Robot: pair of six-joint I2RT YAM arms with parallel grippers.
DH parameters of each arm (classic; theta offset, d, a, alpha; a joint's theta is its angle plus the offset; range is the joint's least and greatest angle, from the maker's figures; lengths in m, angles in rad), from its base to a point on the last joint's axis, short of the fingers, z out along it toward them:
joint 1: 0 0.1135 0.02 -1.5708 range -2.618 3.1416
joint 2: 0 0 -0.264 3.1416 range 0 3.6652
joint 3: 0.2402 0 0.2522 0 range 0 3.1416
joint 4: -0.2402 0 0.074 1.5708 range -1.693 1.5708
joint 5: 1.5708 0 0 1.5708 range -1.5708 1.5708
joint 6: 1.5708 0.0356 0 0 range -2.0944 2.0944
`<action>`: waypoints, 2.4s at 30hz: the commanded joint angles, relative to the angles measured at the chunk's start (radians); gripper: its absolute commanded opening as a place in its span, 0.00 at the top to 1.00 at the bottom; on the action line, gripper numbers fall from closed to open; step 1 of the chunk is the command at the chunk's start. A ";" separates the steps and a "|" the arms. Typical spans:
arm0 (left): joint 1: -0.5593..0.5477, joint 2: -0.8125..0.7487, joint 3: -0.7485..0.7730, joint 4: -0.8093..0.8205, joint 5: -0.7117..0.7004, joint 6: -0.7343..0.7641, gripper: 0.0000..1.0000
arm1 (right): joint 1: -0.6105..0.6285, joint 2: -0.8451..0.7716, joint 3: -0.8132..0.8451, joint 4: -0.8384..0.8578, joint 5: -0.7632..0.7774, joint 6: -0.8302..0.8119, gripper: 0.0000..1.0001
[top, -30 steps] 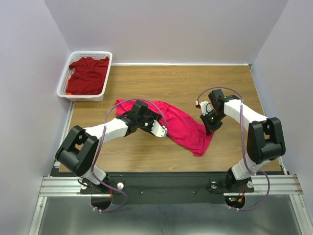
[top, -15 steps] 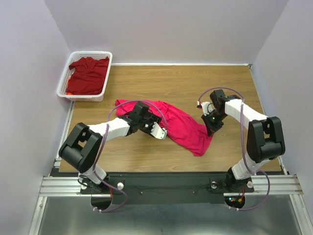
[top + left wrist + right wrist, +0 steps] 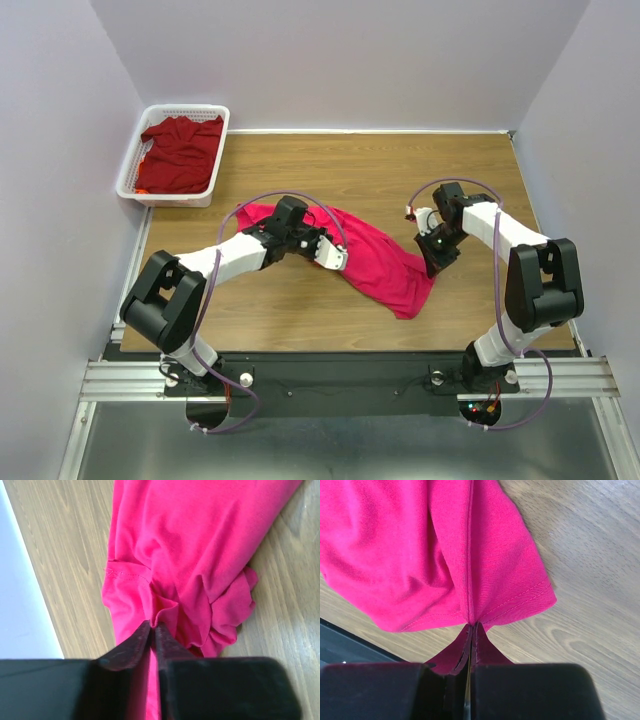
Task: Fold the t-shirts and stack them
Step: Flatten the tshirt out
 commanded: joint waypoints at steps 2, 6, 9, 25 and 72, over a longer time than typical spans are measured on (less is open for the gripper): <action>-0.001 -0.013 0.051 -0.002 0.021 -0.050 0.90 | -0.012 -0.006 0.046 -0.012 -0.020 -0.019 1.00; 0.011 -0.002 0.077 -0.021 0.019 -0.084 1.00 | -0.020 -0.010 0.043 -0.012 -0.022 -0.021 0.99; 0.029 -0.002 0.146 -0.044 0.033 -0.151 1.00 | -0.033 -0.016 0.047 -0.014 -0.020 -0.024 0.99; 0.296 -0.105 0.549 -0.050 0.103 -0.748 1.00 | -0.225 -0.013 0.470 -0.012 0.069 -0.116 1.00; 0.451 -0.856 0.545 0.044 -0.099 -0.949 1.00 | -0.284 -0.590 0.891 0.230 0.350 -0.041 0.99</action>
